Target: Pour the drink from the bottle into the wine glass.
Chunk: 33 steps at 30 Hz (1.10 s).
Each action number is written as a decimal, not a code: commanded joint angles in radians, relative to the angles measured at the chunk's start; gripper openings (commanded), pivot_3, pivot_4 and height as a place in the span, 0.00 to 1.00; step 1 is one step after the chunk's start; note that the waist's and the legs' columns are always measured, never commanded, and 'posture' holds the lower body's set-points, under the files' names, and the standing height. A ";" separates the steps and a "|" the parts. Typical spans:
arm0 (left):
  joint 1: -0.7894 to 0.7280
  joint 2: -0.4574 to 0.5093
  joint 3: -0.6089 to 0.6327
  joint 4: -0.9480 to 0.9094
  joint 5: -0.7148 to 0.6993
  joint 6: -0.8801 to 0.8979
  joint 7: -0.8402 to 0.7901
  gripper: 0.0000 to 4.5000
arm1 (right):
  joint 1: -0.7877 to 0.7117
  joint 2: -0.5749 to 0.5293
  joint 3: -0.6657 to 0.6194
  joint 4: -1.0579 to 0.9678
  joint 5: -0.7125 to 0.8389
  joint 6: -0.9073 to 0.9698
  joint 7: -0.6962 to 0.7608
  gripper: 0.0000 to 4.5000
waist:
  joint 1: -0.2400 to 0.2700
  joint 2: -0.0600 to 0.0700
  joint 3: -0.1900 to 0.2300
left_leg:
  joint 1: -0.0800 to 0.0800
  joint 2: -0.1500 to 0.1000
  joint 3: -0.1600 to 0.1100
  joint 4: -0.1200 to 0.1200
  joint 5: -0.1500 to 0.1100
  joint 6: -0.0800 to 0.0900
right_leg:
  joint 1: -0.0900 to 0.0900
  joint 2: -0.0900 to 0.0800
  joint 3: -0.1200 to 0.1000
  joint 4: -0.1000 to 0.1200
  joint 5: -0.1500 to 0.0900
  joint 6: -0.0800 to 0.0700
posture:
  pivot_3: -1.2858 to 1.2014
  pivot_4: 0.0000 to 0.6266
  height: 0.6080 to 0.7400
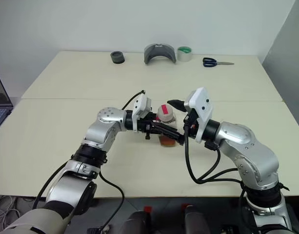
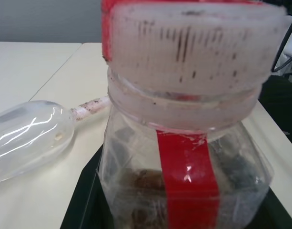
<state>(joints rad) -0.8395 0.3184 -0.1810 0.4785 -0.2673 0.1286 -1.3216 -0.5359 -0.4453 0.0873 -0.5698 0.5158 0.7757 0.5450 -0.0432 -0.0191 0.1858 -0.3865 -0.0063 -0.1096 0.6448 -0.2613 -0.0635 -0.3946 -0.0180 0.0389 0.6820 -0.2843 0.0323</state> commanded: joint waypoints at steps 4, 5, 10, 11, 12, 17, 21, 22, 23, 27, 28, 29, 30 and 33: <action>-0.027 0.001 0.021 -0.025 -0.014 -0.021 -0.008 0.38 | -0.033 0.020 0.021 0.034 -0.084 -0.067 -0.045 0.97 | 0.002 0.000 0.000 | 0.000 0.000 0.000 0.000 0.000 0.000 | 0.000 0.000 0.000 0.000 0.000 0.000 | 0.52 0.24 1.00; -0.027 0.002 0.020 -0.025 -0.012 -0.021 -0.008 0.38 | -0.035 0.019 0.024 0.039 -0.093 -0.070 -0.045 0.97 | 0.002 0.000 0.000 | 0.000 0.000 0.000 0.000 0.000 0.000 | 0.000 0.000 0.000 0.000 0.000 0.000 | 0.52 0.24 1.00; -0.025 0.004 0.018 -0.026 -0.009 -0.024 -0.008 0.38 | -0.033 0.019 0.023 0.056 -0.120 -0.077 -0.051 0.97 | 0.002 0.000 0.000 | 0.000 0.000 0.000 0.000 0.000 0.000 | 0.000 0.000 0.000 0.000 0.000 0.000 | 0.52 0.24 1.00; -0.023 0.004 0.017 -0.028 -0.009 -0.024 -0.009 0.38 | -0.031 0.020 0.020 0.056 -0.122 -0.077 -0.052 0.97 | 0.002 0.000 0.000 | 0.000 0.000 0.000 0.000 0.000 0.000 | 0.000 0.000 0.000 0.000 0.000 0.000 | 0.52 0.24 1.00; -0.021 0.005 0.017 -0.030 -0.009 -0.025 -0.009 0.38 | -0.030 0.021 0.018 0.056 -0.123 -0.076 -0.052 0.97 | 0.002 0.000 0.000 | 0.000 0.000 0.000 0.000 0.000 0.000 | 0.000 0.000 0.000 0.000 0.000 0.000 | 0.52 0.24 1.00; -0.016 0.007 0.015 -0.032 -0.007 -0.027 -0.012 0.38 | -0.014 0.016 -0.013 0.047 -0.109 -0.056 -0.056 0.97 | 0.002 0.000 0.000 | 0.000 0.000 0.000 0.000 0.000 0.000 | 0.000 0.000 0.000 0.000 0.000 0.000 | 0.52 0.24 1.00; -0.014 0.008 0.015 -0.033 -0.007 -0.028 -0.012 0.38 | 0.000 0.001 -0.026 0.042 -0.108 -0.048 -0.055 0.97 | 0.002 0.000 0.000 | 0.000 0.000 0.000 0.000 0.000 0.000 | 0.000 0.000 0.000 0.000 0.000 0.000 | 0.52 0.24 1.00; -0.013 0.008 0.015 -0.034 -0.007 -0.028 -0.012 0.38 | 0.003 -0.003 -0.028 0.040 -0.108 -0.048 -0.055 0.97 | 0.002 0.000 0.000 | 0.000 0.000 0.000 0.000 0.000 0.000 | 0.000 0.000 0.000 0.000 0.000 0.000 | 0.52 0.24 1.00; -0.013 0.007 0.015 -0.034 -0.007 -0.028 -0.011 0.38 | 0.006 -0.006 -0.030 0.038 -0.107 -0.046 -0.055 0.97 | 0.002 0.000 0.000 | 0.000 0.000 0.000 0.000 0.000 0.000 | 0.000 0.000 0.000 0.000 0.000 0.000 | 0.52 0.24 1.00; -0.010 0.008 0.015 -0.038 -0.007 -0.027 -0.012 0.38 | 0.019 -0.015 -0.035 0.027 -0.099 -0.040 -0.059 0.97 | 0.002 0.000 0.000 | 0.000 0.000 0.000 0.000 0.000 0.000 | 0.000 0.000 0.000 0.000 0.000 0.000 | 0.52 0.24 1.00; -0.009 0.008 0.015 -0.040 -0.007 -0.026 -0.012 0.38 | 0.021 -0.016 -0.037 0.024 -0.097 -0.038 -0.060 0.97 | 0.002 0.000 0.000 | 0.000 0.000 0.000 0.000 0.000 0.000 | 0.000 0.000 0.000 0.000 0.000 0.000 | 0.52 0.24 1.00; -0.009 0.009 0.015 -0.041 -0.007 -0.026 -0.012 0.38 | 0.023 -0.017 -0.039 0.022 -0.094 -0.036 -0.061 0.97 | 0.002 0.000 0.000 | 0.000 0.000 0.000 0.000 0.000 0.000 | 0.000 0.000 0.000 0.000 0.000 0.000 | 0.52 0.24 1.00; -0.008 0.009 0.015 -0.041 -0.008 -0.025 -0.012 0.38 | 0.024 -0.018 -0.040 0.019 -0.092 -0.034 -0.062 0.97 | 0.002 0.000 0.000 | 0.000 0.000 0.000 0.000 0.000 0.000 | 0.000 0.000 0.000 0.000 0.000 0.000 | 0.52 0.24 1.00; -0.008 0.010 0.015 -0.040 -0.007 -0.026 -0.013 0.38 | 0.025 -0.018 -0.045 0.016 -0.086 -0.025 -0.061 0.97 | 0.002 0.000 0.000 | 0.000 0.000 0.000 0.000 0.000 0.000 | 0.000 0.000 0.000 0.000 0.000 0.000 | 0.52 0.24 1.00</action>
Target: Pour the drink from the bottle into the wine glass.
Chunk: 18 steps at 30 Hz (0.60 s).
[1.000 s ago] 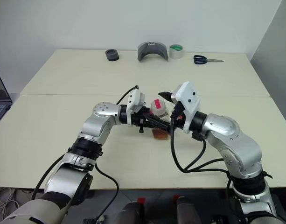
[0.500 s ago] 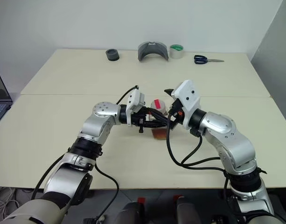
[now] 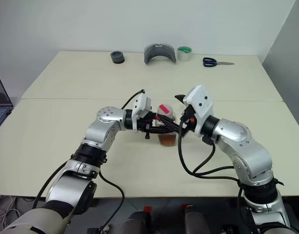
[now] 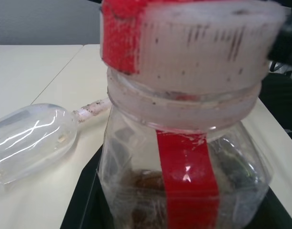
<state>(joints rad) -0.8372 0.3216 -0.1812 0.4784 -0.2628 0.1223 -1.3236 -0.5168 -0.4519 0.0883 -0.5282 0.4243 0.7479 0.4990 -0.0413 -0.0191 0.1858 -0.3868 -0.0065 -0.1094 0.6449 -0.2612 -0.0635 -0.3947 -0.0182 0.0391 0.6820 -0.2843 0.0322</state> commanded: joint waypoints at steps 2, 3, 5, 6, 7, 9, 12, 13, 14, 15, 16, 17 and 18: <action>-0.010 0.006 0.014 -0.040 -0.012 -0.019 -0.012 0.38 | 0.006 -0.015 -0.049 -0.026 0.007 0.006 -0.013 0.97 | 0.000 0.000 0.000 | 0.000 0.000 0.000 0.000 0.000 0.000 | 0.000 0.000 0.000 0.000 0.000 0.000 | 0.52 0.24 1.00; -0.011 0.006 0.014 -0.039 -0.011 -0.020 -0.011 0.38 | 0.006 -0.016 -0.050 -0.026 0.008 0.007 -0.013 0.97 | 0.000 0.000 0.000 | 0.000 0.000 0.000 0.000 0.000 0.000 | 0.000 0.000 0.000 0.000 0.000 0.000 | 0.52 0.24 1.00; -0.013 0.005 0.015 -0.035 -0.011 -0.021 -0.012 0.38 | 0.007 -0.020 -0.050 -0.024 0.009 0.006 -0.012 0.97 | 0.000 0.000 0.000 | 0.000 0.000 0.000 0.000 0.000 0.000 | 0.000 0.000 0.000 0.000 0.000 0.000 | 0.52 0.24 1.00; -0.013 0.005 0.015 -0.034 -0.011 -0.022 -0.011 0.38 | 0.007 -0.023 -0.050 -0.024 0.010 0.006 -0.012 0.97 | 0.000 0.000 0.000 | 0.000 0.000 0.000 0.000 0.000 0.000 | 0.000 0.000 0.000 0.000 0.000 0.000 | 0.52 0.24 1.00; -0.013 0.006 0.015 -0.034 -0.011 -0.022 -0.011 0.38 | 0.008 -0.025 -0.050 -0.023 0.011 0.006 -0.012 0.97 | 0.000 0.000 0.000 | 0.000 0.000 0.000 0.000 0.000 0.000 | 0.000 0.000 0.000 0.000 0.000 0.000 | 0.52 0.24 1.00; -0.013 0.006 0.016 -0.033 -0.011 -0.022 -0.011 0.38 | 0.011 -0.029 -0.050 -0.024 0.013 0.006 -0.013 0.97 | 0.000 0.000 0.000 | 0.000 0.000 0.000 0.000 0.000 0.000 | 0.000 0.000 0.000 0.000 0.000 0.000 | 0.52 0.24 1.00; -0.013 0.006 0.016 -0.033 -0.011 -0.021 -0.011 0.38 | 0.014 -0.033 -0.051 -0.026 0.015 0.006 -0.013 0.97 | 0.000 0.000 0.000 | 0.000 0.000 0.000 0.000 0.000 0.000 | 0.000 0.000 0.000 0.000 0.000 0.000 | 0.52 0.24 1.00; -0.012 0.006 0.016 -0.033 -0.011 -0.021 -0.011 0.38 | 0.015 -0.034 -0.052 -0.028 0.017 0.007 -0.013 0.97 | 0.000 0.000 0.000 | 0.000 0.000 0.000 0.000 0.000 0.000 | 0.000 0.000 0.000 0.000 0.000 0.000 | 0.52 0.24 1.00; -0.012 0.006 0.016 -0.034 -0.011 -0.021 -0.011 0.38 | 0.016 -0.035 -0.052 -0.029 0.018 0.008 -0.013 0.97 | 0.000 0.000 0.000 | 0.000 0.000 0.000 0.000 0.000 0.000 | 0.000 0.000 0.000 0.000 0.000 0.000 | 0.52 0.24 1.00; -0.012 0.006 0.016 -0.034 -0.012 -0.021 -0.011 0.38 | 0.017 -0.037 -0.053 -0.031 0.020 0.008 -0.014 0.97 | 0.000 0.000 0.000 | 0.000 0.000 0.000 0.000 0.000 0.000 | 0.000 0.000 0.000 0.000 0.000 0.000 | 0.52 0.24 1.00; -0.012 0.007 0.016 -0.034 -0.012 -0.020 -0.012 0.38 | 0.018 -0.038 -0.054 -0.031 0.021 0.008 -0.015 0.97 | 0.000 0.000 0.000 | 0.000 0.000 0.000 0.000 0.000 0.000 | 0.000 0.000 0.000 0.000 0.000 0.000 | 0.52 0.24 1.00; -0.012 0.006 0.016 -0.034 -0.012 -0.020 -0.012 0.38 | 0.019 -0.040 -0.055 -0.032 0.023 0.008 -0.016 0.97 | 0.000 0.000 0.000 | 0.000 0.000 0.000 0.000 0.000 0.000 | 0.000 0.000 0.000 0.000 0.000 0.000 | 0.52 0.24 1.00; -0.011 0.006 0.016 -0.034 -0.012 -0.021 -0.012 0.38 | 0.019 -0.041 -0.055 -0.033 0.023 0.009 -0.016 0.97 | 0.000 0.000 0.000 | 0.000 0.000 0.000 0.000 0.000 0.000 | 0.000 0.000 0.000 0.000 0.000 0.000 | 0.52 0.24 1.00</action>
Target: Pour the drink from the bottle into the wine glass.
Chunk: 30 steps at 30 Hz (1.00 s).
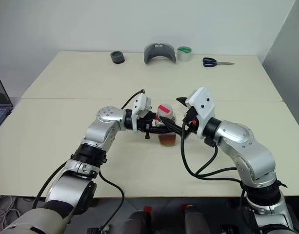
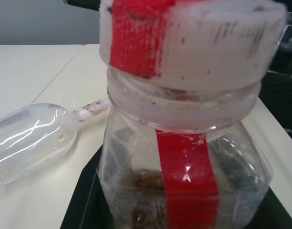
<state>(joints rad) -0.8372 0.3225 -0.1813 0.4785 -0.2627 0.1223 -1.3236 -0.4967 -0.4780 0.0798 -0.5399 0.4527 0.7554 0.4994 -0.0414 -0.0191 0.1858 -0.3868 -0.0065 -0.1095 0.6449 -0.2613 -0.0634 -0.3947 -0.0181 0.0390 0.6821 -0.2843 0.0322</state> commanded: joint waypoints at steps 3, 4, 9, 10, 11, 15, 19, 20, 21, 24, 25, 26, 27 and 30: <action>-0.010 0.005 0.015 -0.034 -0.012 -0.021 -0.012 0.38 | 0.000 -0.017 -0.049 -0.022 -0.003 0.001 -0.018 0.97 | 0.000 0.000 0.000 | 0.000 0.000 0.000 0.000 0.000 0.000 | 0.000 0.000 0.000 0.000 0.000 0.000 | 0.52 0.24 1.00; -0.010 0.004 0.015 -0.034 -0.012 -0.022 -0.012 0.38 | 0.000 -0.018 -0.051 -0.023 -0.001 0.002 -0.017 0.97 | 0.000 0.000 0.000 | 0.000 0.000 0.000 0.000 0.000 0.000 | 0.000 0.000 0.000 0.000 0.000 0.000 | 0.52 0.24 1.00; -0.007 0.004 0.015 -0.033 -0.012 -0.024 -0.012 0.38 | -0.001 -0.021 -0.056 -0.025 0.004 0.008 -0.017 0.97 | 0.000 0.000 0.000 | 0.000 0.000 0.000 0.000 0.000 0.000 | 0.000 0.000 0.000 0.000 0.000 0.000 | 0.52 0.24 1.00; -0.007 0.004 0.015 -0.034 -0.012 -0.024 -0.012 0.38 | -0.001 -0.022 -0.057 -0.026 0.005 0.009 -0.017 0.97 | 0.000 0.000 0.000 | 0.000 0.000 0.000 0.000 0.000 0.000 | 0.000 0.000 0.000 0.000 0.000 0.000 | 0.52 0.24 1.00; -0.007 0.004 0.015 -0.034 -0.012 -0.024 -0.012 0.38 | -0.001 -0.023 -0.058 -0.026 0.006 0.011 -0.017 0.97 | 0.000 0.000 0.000 | 0.000 0.000 0.000 0.000 0.000 0.000 | 0.000 0.000 0.000 0.000 0.000 0.000 | 0.52 0.24 1.00; -0.006 0.004 0.015 -0.033 -0.012 -0.025 -0.012 0.38 | 0.000 -0.027 -0.065 -0.029 0.012 0.016 -0.019 0.97 | 0.000 0.000 0.000 | 0.000 0.000 0.000 0.000 0.000 0.000 | 0.000 0.000 0.000 0.000 0.000 0.000 | 0.52 0.24 1.00; -0.005 0.003 0.013 -0.035 -0.011 -0.026 -0.013 0.38 | 0.006 -0.031 -0.073 -0.034 0.018 0.019 -0.021 0.97 | 0.000 0.000 0.000 | 0.000 0.000 0.000 0.000 0.000 0.000 | 0.000 0.000 0.000 0.000 0.000 0.000 | 0.52 0.24 1.00; -0.005 0.003 0.013 -0.035 -0.011 -0.026 -0.013 0.38 | 0.007 -0.032 -0.074 -0.034 0.019 0.019 -0.021 0.97 | 0.000 0.000 0.000 | 0.000 0.000 0.000 0.000 0.000 0.000 | 0.000 0.000 0.000 0.000 0.000 0.000 | 0.52 0.24 1.00; -0.005 0.003 0.012 -0.035 -0.011 -0.026 -0.013 0.38 | 0.008 -0.033 -0.076 -0.035 0.020 0.020 -0.021 0.97 | 0.000 0.000 0.000 | 0.000 0.000 0.000 0.000 0.000 0.000 | 0.000 0.000 0.000 0.000 0.000 0.000 | 0.52 0.24 1.00; -0.006 0.002 0.012 -0.034 -0.011 -0.026 -0.013 0.38 | 0.013 -0.037 -0.080 -0.037 0.022 0.019 -0.020 0.97 | 0.000 0.000 0.000 | 0.000 0.000 0.000 0.000 0.000 0.000 | 0.000 0.000 0.000 0.000 0.000 0.000 | 0.52 0.24 1.00; -0.006 0.002 0.012 -0.033 -0.010 -0.027 -0.013 0.38 | 0.014 -0.038 -0.081 -0.038 0.023 0.019 -0.020 0.97 | 0.000 0.000 0.000 | 0.000 0.000 0.000 0.000 0.000 0.000 | 0.000 0.000 0.000 0.000 0.000 0.000 | 0.52 0.24 1.00; -0.006 0.002 0.012 -0.033 -0.010 -0.027 -0.013 0.38 | 0.015 -0.040 -0.081 -0.038 0.024 0.018 -0.021 0.97 | 0.000 0.000 0.000 | 0.000 0.000 0.000 0.000 0.000 0.000 | 0.000 0.000 0.000 0.000 0.000 0.000 | 0.52 0.24 1.00; -0.006 0.002 0.011 -0.033 -0.010 -0.027 -0.013 0.38 | 0.016 -0.041 -0.080 -0.038 0.025 0.018 -0.021 0.97 | 0.000 0.000 0.000 | 0.000 0.000 0.000 0.000 0.000 0.000 | 0.000 0.000 0.000 0.000 0.000 0.000 | 0.52 0.24 1.00; -0.007 0.003 0.012 -0.033 -0.011 -0.026 -0.013 0.38 | 0.016 -0.041 -0.079 -0.040 0.027 0.019 -0.022 0.97 | 0.000 0.000 0.000 | 0.000 0.000 0.000 0.000 0.000 0.000 | 0.000 0.000 0.000 0.000 0.000 0.000 | 0.52 0.24 1.00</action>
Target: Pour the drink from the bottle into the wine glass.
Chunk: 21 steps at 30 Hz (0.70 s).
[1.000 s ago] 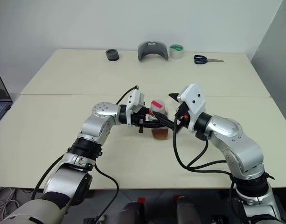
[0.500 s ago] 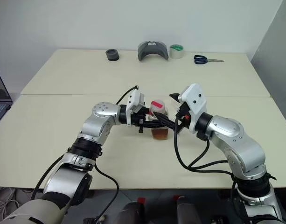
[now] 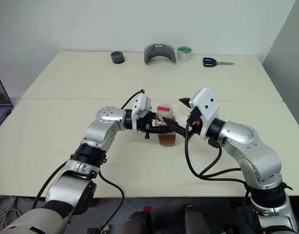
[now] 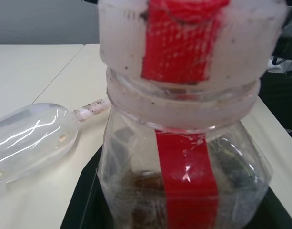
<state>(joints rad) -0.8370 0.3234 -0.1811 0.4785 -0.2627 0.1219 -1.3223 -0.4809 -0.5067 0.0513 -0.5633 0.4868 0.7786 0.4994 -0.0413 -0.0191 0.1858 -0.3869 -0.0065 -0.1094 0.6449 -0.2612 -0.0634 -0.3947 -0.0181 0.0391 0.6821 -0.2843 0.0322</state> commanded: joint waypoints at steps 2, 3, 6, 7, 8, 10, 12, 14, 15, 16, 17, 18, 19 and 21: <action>-0.007 0.002 0.012 -0.033 -0.010 -0.026 -0.014 0.38 | 0.001 -0.013 -0.049 -0.017 -0.007 -0.005 -0.021 0.97 | 0.000 0.000 0.000 | 0.000 0.000 0.000 0.000 0.000 0.000 | 0.000 0.000 0.000 0.000 0.000 0.000 | 0.52 0.24 1.00; -0.007 0.002 0.012 -0.033 -0.010 -0.026 -0.014 0.38 | 0.001 -0.013 -0.049 -0.018 -0.007 -0.005 -0.021 0.97 | 0.000 0.000 0.000 | 0.000 0.000 0.000 0.000 0.000 0.000 | 0.000 0.000 0.000 0.000 0.000 0.000 | 0.52 0.24 1.00; -0.007 0.002 0.012 -0.034 -0.010 -0.026 -0.014 0.38 | 0.004 -0.014 -0.051 -0.018 -0.005 -0.006 -0.019 0.97 | 0.000 0.000 0.000 | 0.000 0.000 0.000 0.000 0.000 0.000 | 0.000 0.000 0.000 0.000 0.000 0.000 | 0.52 0.24 1.00; -0.007 0.002 0.012 -0.034 -0.010 -0.026 -0.014 0.38 | 0.006 -0.013 -0.052 -0.019 -0.002 -0.005 -0.018 0.97 | 0.000 0.000 0.000 | 0.000 0.000 0.000 0.000 0.000 0.000 | 0.000 0.000 0.000 0.000 0.000 0.000 | 0.52 0.24 1.00; -0.007 0.002 0.011 -0.034 -0.010 -0.026 -0.014 0.38 | 0.007 -0.013 -0.053 -0.020 -0.001 -0.005 -0.017 0.97 | 0.000 0.000 0.000 | 0.000 0.000 0.000 0.000 0.000 0.000 | 0.000 0.000 0.000 0.000 0.000 0.000 | 0.52 0.24 1.00; -0.007 0.002 0.012 -0.033 -0.010 -0.026 -0.014 0.38 | 0.010 -0.014 -0.055 -0.020 0.003 -0.006 -0.015 0.97 | 0.000 0.000 0.000 | 0.000 0.000 0.000 0.000 0.000 0.000 | 0.000 0.000 0.000 0.000 0.000 0.000 | 0.52 0.24 1.00; -0.007 0.002 0.011 -0.032 -0.010 -0.026 -0.015 0.38 | 0.013 -0.014 -0.056 -0.022 0.007 -0.006 -0.014 0.97 | 0.000 0.000 0.000 | 0.000 0.000 0.000 0.000 0.000 0.000 | 0.000 0.000 0.000 0.000 0.000 0.000 | 0.52 0.24 1.00; -0.007 0.001 0.011 -0.032 -0.010 -0.026 -0.015 0.38 | 0.016 -0.013 -0.058 -0.024 0.010 -0.005 -0.012 0.97 | 0.000 0.000 0.000 | 0.000 0.000 0.000 0.000 0.000 0.000 | 0.000 0.000 0.000 0.000 0.000 0.000 | 0.52 0.24 1.00; -0.008 0.002 0.011 -0.031 -0.010 -0.027 -0.015 0.38 | 0.016 -0.012 -0.058 -0.024 0.009 -0.006 -0.012 0.97 | 0.000 0.000 0.000 | 0.000 0.000 0.000 0.000 0.000 0.000 | 0.000 0.000 0.000 0.000 0.000 0.000 | 0.52 0.24 1.00; -0.008 0.002 0.011 -0.030 -0.010 -0.028 -0.015 0.38 | 0.016 -0.011 -0.058 -0.024 0.010 -0.006 -0.011 0.97 | 0.000 0.000 0.000 | 0.000 0.000 0.000 0.000 0.000 0.000 | 0.000 0.000 0.000 0.000 0.000 0.000 | 0.52 0.24 1.00; -0.008 0.002 0.011 -0.029 -0.010 -0.028 -0.016 0.38 | 0.016 -0.011 -0.058 -0.025 0.010 -0.007 -0.010 0.97 | 0.000 0.000 0.000 | 0.000 0.000 0.000 0.000 0.000 0.000 | 0.000 0.000 0.000 0.000 0.000 0.000 | 0.52 0.24 1.00; -0.008 0.002 0.011 -0.030 -0.010 -0.028 -0.015 0.38 | 0.016 -0.011 -0.058 -0.026 0.011 -0.007 -0.010 0.97 | 0.000 0.000 0.000 | 0.000 0.000 0.000 0.000 0.000 0.000 | 0.000 0.000 0.000 0.000 0.000 0.000 | 0.52 0.24 1.00; -0.008 0.002 0.011 -0.030 -0.010 -0.028 -0.015 0.38 | 0.017 -0.011 -0.058 -0.028 0.013 -0.006 -0.008 0.97 | 0.000 0.000 0.000 | 0.000 0.000 0.000 0.000 0.000 0.000 | 0.000 0.000 0.000 0.000 0.000 0.000 | 0.52 0.24 1.00; -0.008 0.002 0.011 -0.029 -0.010 -0.029 -0.015 0.38 | 0.017 -0.011 -0.055 -0.032 0.016 -0.006 -0.005 0.97 | 0.000 0.000 0.000 | 0.000 0.000 0.000 0.000 0.000 0.000 | 0.000 0.000 0.000 0.000 0.000 0.000 | 0.52 0.24 1.00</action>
<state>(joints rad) -0.8368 0.3275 -0.1810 0.4787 -0.2621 0.1202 -1.3224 -0.4561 -0.5084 0.0296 -0.5669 0.4947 0.7788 0.5003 -0.0413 -0.0191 0.1858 -0.3868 -0.0065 -0.1094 0.6449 -0.2612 -0.0634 -0.3947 -0.0181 0.0391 0.6821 -0.2843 0.0322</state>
